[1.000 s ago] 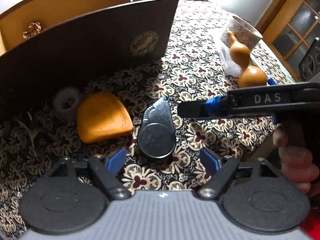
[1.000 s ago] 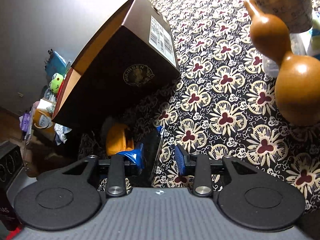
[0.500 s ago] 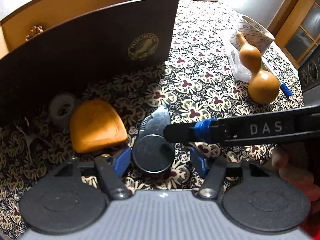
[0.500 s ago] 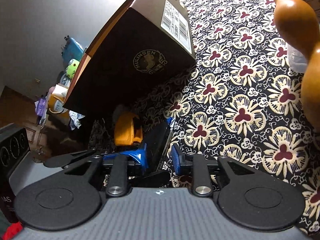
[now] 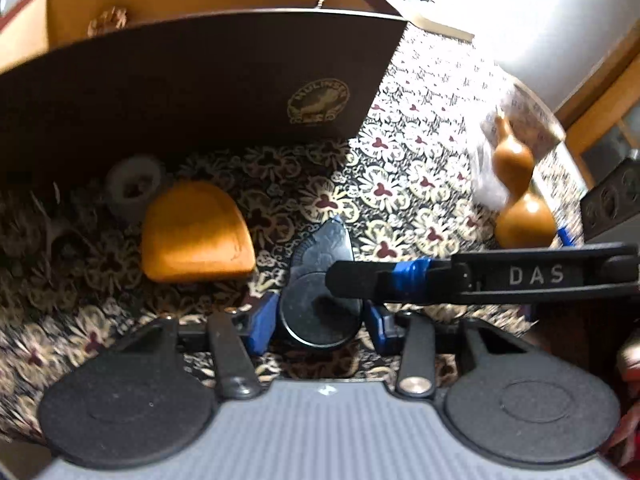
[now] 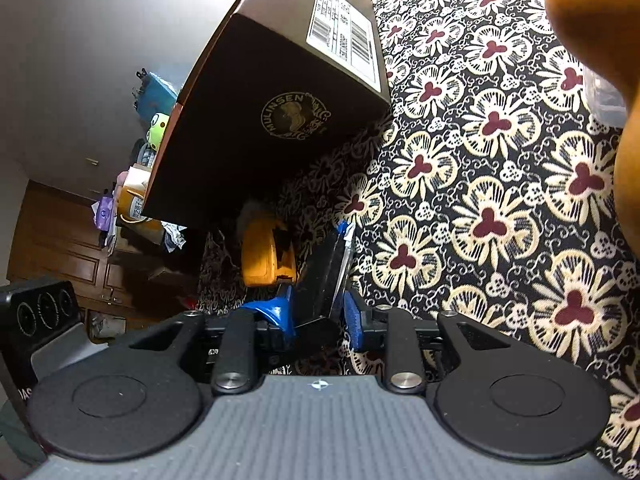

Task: Organize rigid objects
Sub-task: 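Grasp the black round flat object with the right tool, then lift the black object with the right tool and carry it into the box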

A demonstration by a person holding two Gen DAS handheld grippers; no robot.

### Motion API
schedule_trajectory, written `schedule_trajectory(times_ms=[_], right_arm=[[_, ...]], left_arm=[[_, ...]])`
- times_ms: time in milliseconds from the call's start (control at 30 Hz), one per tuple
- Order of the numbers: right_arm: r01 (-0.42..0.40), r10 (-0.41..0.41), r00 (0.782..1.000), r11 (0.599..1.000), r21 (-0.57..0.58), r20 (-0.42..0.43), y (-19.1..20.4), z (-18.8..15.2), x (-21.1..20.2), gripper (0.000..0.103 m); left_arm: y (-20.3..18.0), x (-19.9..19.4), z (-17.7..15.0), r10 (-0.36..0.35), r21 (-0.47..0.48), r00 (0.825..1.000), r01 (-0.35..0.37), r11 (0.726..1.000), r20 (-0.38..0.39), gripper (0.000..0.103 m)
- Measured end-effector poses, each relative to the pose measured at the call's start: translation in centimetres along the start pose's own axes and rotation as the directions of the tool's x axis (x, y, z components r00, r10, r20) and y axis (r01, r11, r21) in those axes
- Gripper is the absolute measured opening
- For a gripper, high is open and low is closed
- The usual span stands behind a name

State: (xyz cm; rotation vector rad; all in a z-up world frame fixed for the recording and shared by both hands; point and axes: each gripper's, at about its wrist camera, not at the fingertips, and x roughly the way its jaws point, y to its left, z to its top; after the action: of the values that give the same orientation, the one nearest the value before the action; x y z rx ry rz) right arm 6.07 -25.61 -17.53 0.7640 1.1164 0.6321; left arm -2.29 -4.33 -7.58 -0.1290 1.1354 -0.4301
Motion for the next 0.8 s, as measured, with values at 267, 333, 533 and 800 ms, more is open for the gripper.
schedule_trajectory(times_ms=[267, 333, 533, 800], right_arm=[[-0.011, 0.006, 0.998, 0.997, -0.073, -0.061, 0.6, 1.0, -0.7, 0.010], [-0.008, 0.001, 0.998, 0.991, -0.131, -0.057, 1.7, 1.2, -1.1, 0.009], [-0.044, 0.040, 0.999, 0.965, -0.257, -0.023, 4.5, 2.4, -3.0, 0.007], [-0.096, 0.129, 0.990, 0.914, -0.393, 0.058, 9.9, 5.5, -3.7, 0.006]], left_arm=[[-0.1, -0.3, -0.3, -0.083, -0.093, 0.997, 0.083, 0.992, 0.007, 0.042], [-0.6, -1.0, -0.1, -0.081, -0.081, 0.996, 0.082, 0.993, 0.021, 0.042], [-1.7, -4.0, 1.0, -0.084, -0.036, 0.991, 0.088, 0.995, 0.103, 0.042], [-2.2, -9.2, 4.3, -0.043, 0.015, 0.960, 0.040, 0.999, 0.275, 0.042]])
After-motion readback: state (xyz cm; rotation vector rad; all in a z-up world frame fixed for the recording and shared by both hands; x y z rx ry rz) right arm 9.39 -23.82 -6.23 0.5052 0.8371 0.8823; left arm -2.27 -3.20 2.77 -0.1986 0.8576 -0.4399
